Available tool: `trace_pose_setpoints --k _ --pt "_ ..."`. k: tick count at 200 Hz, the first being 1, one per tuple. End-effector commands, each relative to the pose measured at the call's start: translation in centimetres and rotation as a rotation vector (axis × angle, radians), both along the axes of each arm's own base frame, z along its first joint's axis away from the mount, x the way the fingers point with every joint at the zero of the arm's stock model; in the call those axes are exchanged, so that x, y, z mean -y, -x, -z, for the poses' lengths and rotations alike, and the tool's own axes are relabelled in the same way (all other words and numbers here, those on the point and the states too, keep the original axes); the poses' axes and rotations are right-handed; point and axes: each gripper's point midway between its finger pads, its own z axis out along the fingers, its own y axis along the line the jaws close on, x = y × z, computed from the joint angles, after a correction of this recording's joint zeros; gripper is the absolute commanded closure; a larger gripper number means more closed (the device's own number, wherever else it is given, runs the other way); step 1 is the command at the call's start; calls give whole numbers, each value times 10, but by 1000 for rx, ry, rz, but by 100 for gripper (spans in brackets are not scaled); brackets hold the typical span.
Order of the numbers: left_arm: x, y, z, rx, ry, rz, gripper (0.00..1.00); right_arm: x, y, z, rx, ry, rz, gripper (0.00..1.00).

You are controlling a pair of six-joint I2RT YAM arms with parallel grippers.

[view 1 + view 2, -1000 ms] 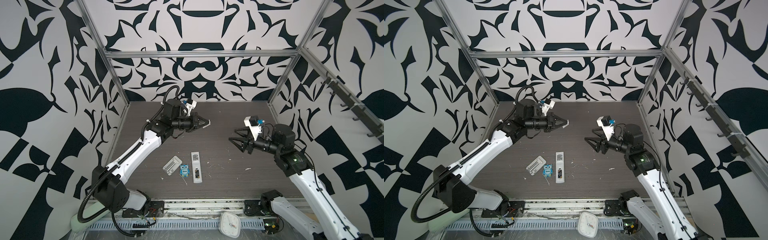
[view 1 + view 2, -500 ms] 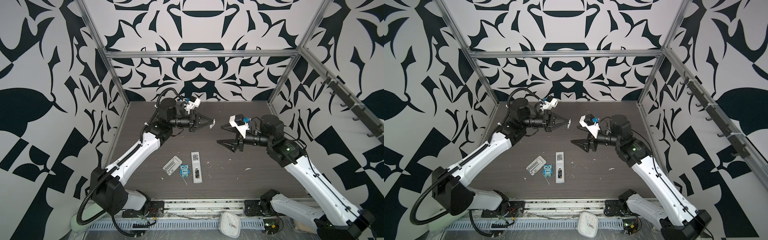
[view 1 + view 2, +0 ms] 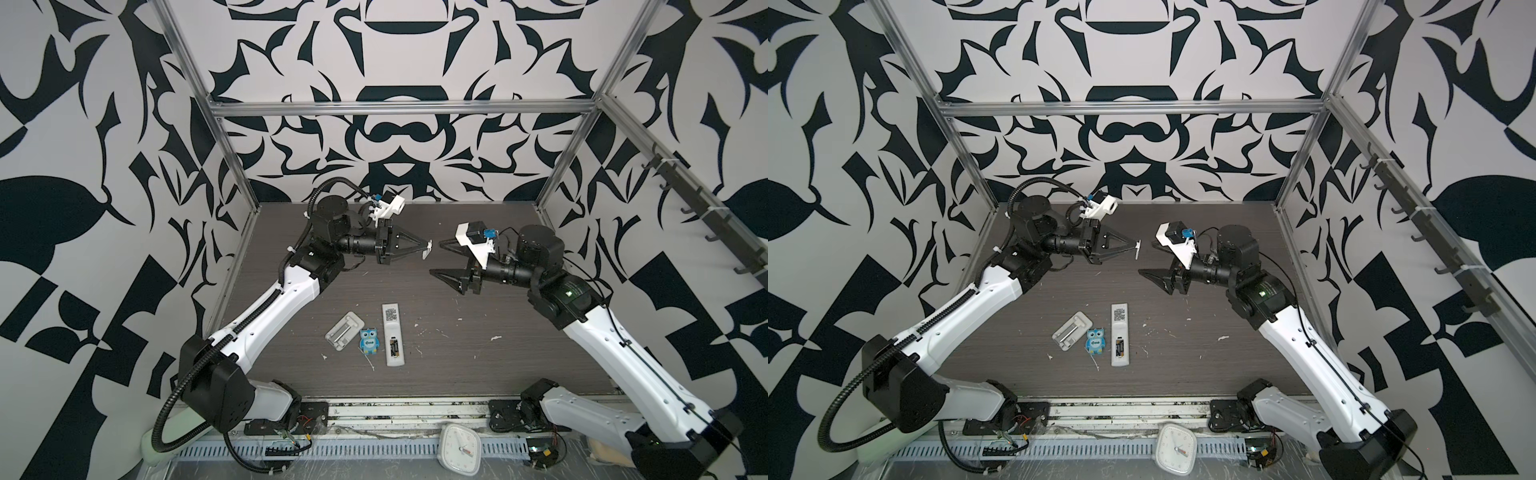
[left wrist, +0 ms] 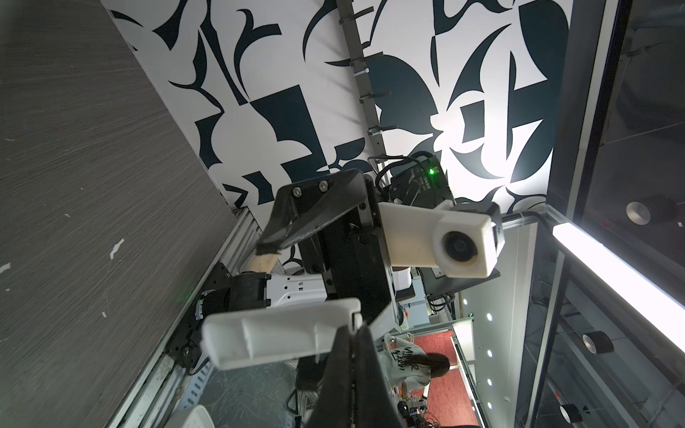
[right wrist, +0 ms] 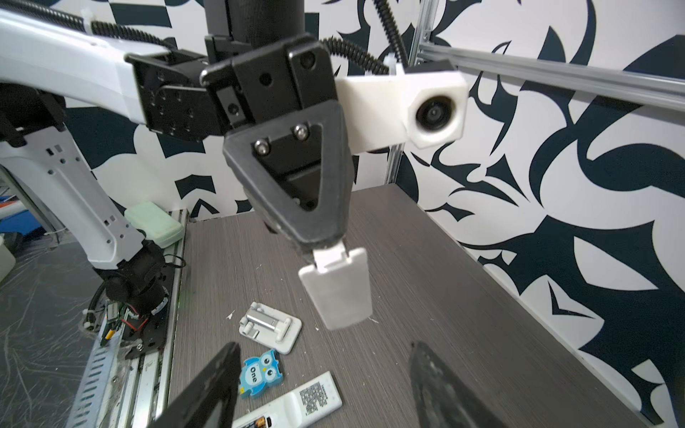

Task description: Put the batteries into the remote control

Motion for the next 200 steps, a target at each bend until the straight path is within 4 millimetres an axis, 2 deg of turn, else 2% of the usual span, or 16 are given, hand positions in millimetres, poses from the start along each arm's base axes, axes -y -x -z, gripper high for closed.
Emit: trace_pose_setpoints --k 1,78,149,200 --pt "-4 8 -8 22 25 27 98 -6 0 -17 29 -49 -22 26" --pt "0 9 -5 12 23 47 99 -12 -9 -19 25 -60 -9 32" --pt "4 11 0 -3 14 63 99 -19 -4 -19 57 -25 -34 35" --pt "4 11 0 -4 14 65 99 -17 -5 -24 75 -24 -14 39"
